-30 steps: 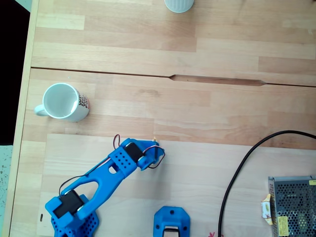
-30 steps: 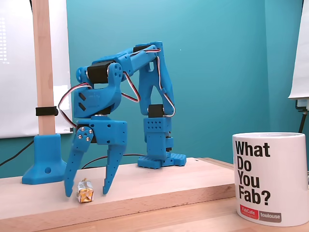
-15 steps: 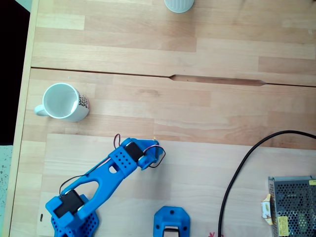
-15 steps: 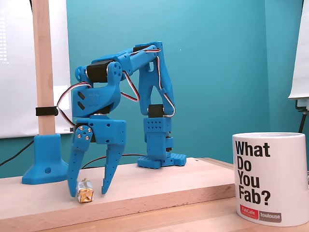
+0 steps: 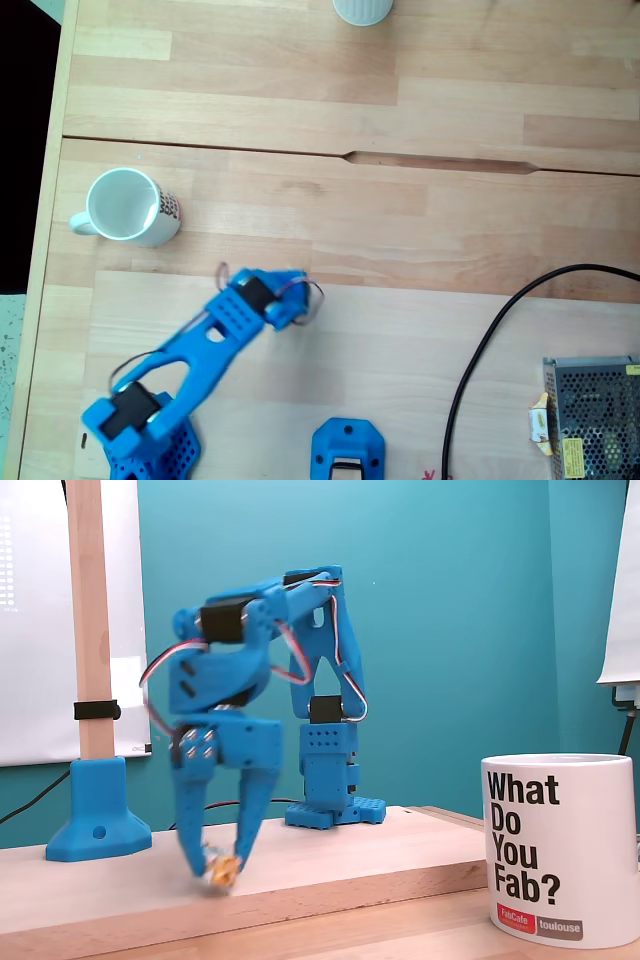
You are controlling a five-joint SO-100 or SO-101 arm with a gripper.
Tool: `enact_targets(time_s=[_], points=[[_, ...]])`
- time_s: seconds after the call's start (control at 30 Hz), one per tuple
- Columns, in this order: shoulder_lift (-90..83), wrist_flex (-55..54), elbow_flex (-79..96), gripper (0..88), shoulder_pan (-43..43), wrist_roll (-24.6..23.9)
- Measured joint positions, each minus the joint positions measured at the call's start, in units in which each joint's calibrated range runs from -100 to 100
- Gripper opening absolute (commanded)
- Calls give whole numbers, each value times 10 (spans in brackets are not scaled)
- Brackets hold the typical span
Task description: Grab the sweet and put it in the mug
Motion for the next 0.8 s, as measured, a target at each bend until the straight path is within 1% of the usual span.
enact_targets(time_s=[0.2,0.3,0.6,0.67,0.8], points=[[-141,0,-47,58,-86,-1],[-177,0,-64,65,-136,-4],[-173,0,-71,68,-331,-2],[-164,0,-73,68,-360,0],[-151,0,-74,68,-384,0]])
